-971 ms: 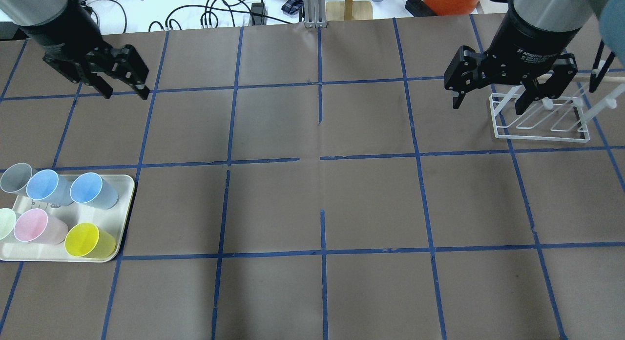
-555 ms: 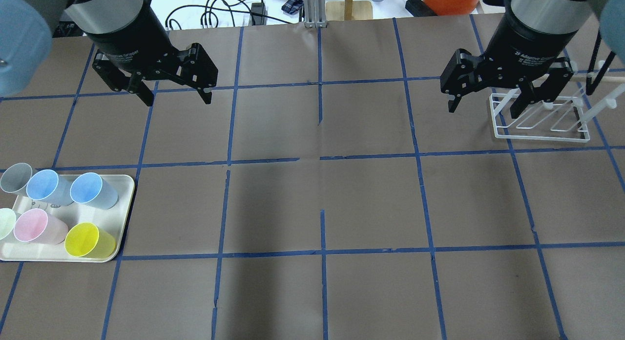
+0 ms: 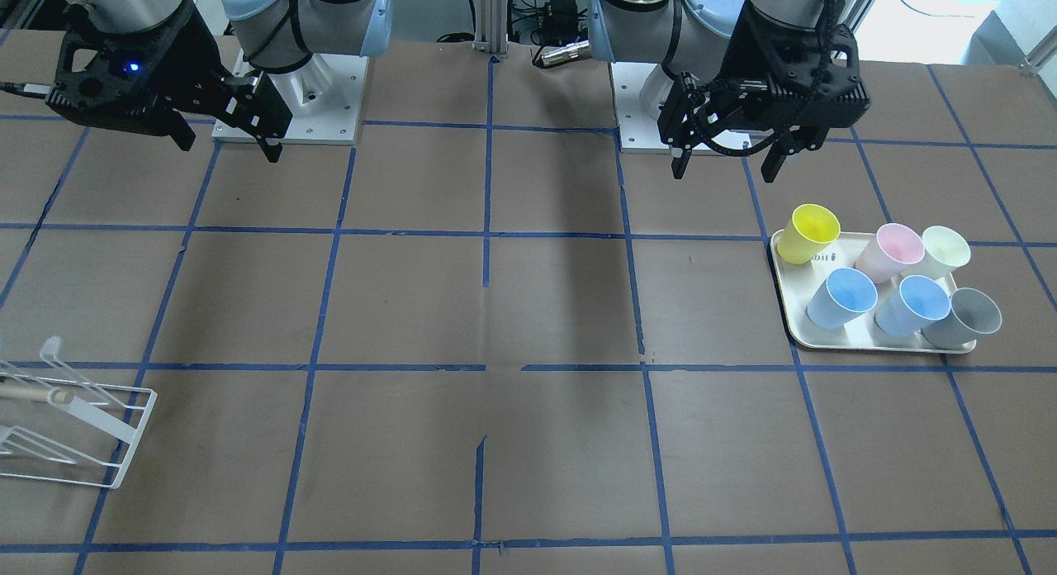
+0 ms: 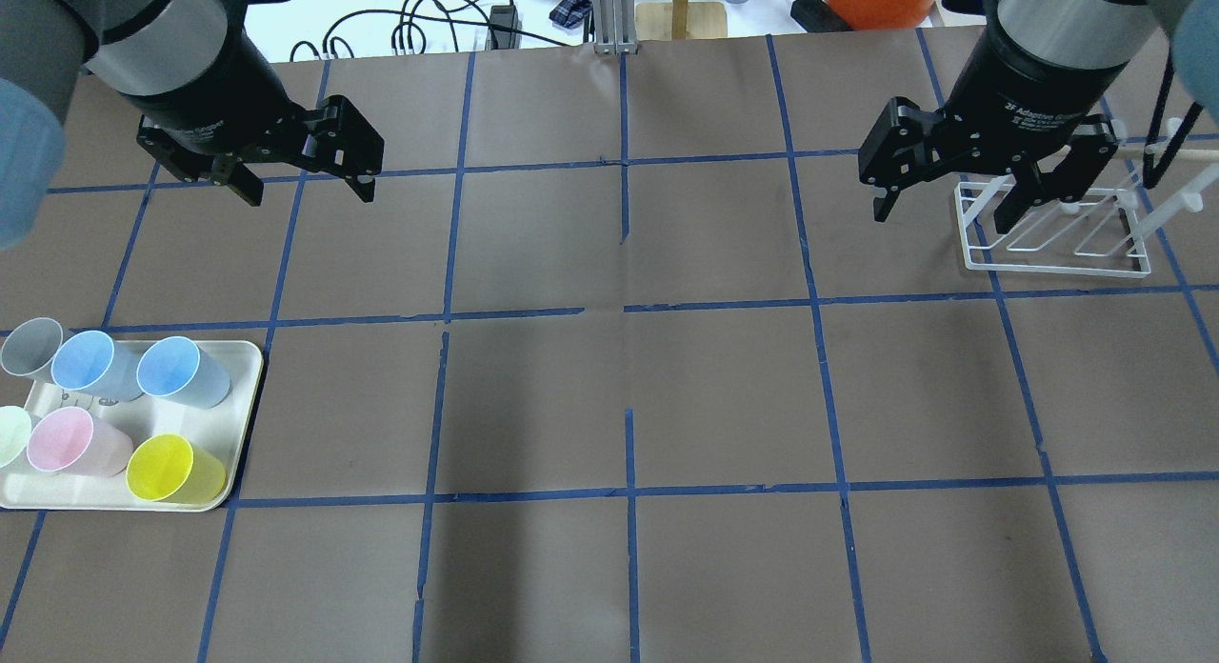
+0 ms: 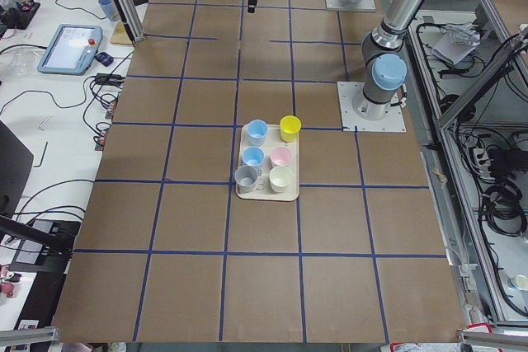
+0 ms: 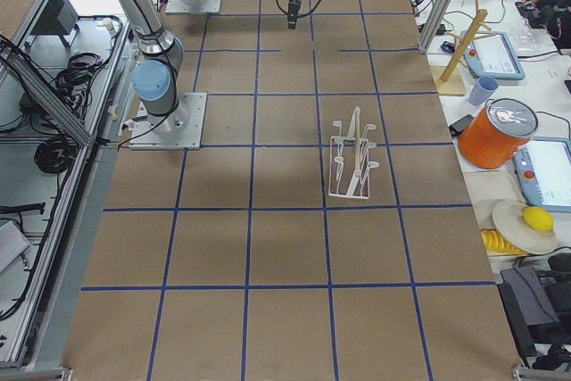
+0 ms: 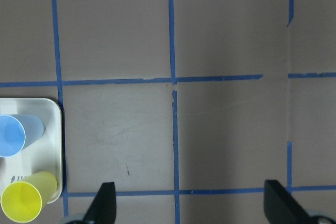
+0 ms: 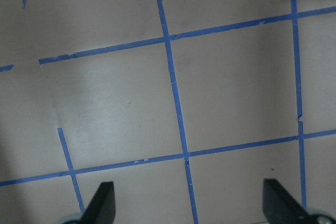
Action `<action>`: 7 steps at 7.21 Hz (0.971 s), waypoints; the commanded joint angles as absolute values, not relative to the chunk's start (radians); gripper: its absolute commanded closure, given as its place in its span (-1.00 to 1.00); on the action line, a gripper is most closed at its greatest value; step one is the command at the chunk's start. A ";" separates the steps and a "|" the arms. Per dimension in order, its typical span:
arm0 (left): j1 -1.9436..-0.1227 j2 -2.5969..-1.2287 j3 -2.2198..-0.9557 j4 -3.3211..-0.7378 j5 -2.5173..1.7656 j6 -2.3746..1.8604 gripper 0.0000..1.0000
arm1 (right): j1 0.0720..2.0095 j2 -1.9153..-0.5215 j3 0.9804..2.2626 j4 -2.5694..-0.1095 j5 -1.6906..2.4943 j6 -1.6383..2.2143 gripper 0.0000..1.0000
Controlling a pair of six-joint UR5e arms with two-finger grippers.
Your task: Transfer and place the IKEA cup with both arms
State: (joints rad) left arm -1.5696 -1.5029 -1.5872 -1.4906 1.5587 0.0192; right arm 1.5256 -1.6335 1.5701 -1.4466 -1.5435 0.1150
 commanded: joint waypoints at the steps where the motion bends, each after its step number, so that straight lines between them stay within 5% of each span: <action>1: -1.555 -1.535 -1.544 -1.512 1.549 0.023 -1.00 | 1.523 -1.631 1.577 -1.447 -1.546 0.115 -1.00; 7: -1.555 -1.563 -1.483 -1.601 1.557 0.035 -1.00 | 1.522 -1.632 1.577 -1.457 -1.542 0.115 -1.00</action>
